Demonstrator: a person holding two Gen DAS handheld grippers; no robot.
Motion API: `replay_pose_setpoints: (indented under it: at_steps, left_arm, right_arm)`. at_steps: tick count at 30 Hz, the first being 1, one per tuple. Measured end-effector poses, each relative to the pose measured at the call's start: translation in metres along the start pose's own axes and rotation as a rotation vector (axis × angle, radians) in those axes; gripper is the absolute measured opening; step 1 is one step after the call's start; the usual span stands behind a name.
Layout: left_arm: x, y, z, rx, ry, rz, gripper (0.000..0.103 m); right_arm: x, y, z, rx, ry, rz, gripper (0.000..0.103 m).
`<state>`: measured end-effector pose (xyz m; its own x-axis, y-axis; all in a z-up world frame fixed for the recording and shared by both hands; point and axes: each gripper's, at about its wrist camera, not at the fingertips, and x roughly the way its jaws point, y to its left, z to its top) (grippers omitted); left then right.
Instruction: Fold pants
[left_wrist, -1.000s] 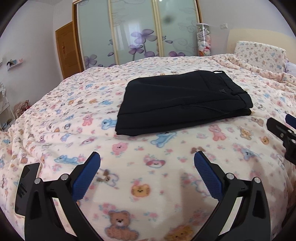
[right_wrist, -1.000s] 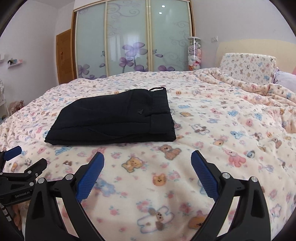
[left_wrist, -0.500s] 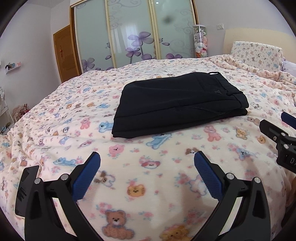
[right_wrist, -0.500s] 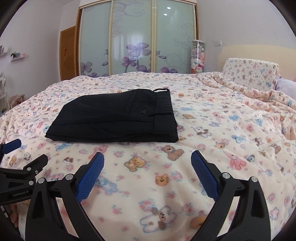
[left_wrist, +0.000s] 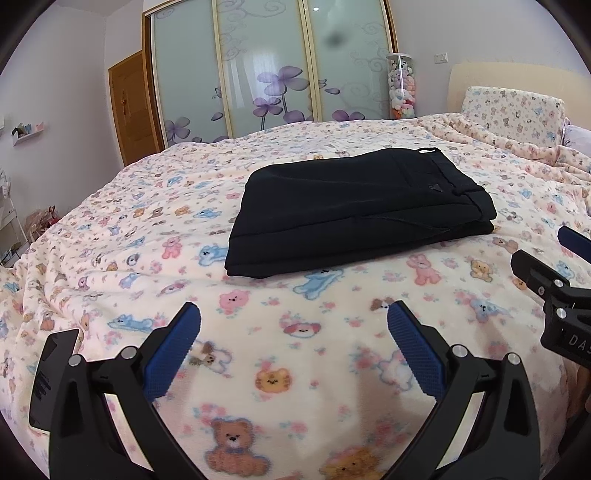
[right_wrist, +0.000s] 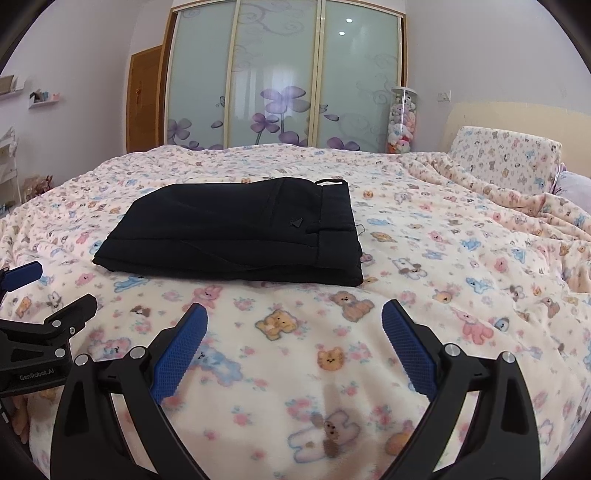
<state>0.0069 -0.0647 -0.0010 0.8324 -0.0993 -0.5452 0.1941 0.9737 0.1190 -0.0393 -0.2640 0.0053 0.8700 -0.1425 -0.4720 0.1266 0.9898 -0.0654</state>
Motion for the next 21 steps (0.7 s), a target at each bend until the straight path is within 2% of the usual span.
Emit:
replay_pose_setpoints:
  at_steps: [21]
  left_arm:
    - [-0.0006, -0.0023, -0.0002, 0.004, -0.002, 0.001, 0.101]
  right_arm:
    - [0.0011, -0.0007, -0.0004, 0.0, 0.004, 0.0, 0.098]
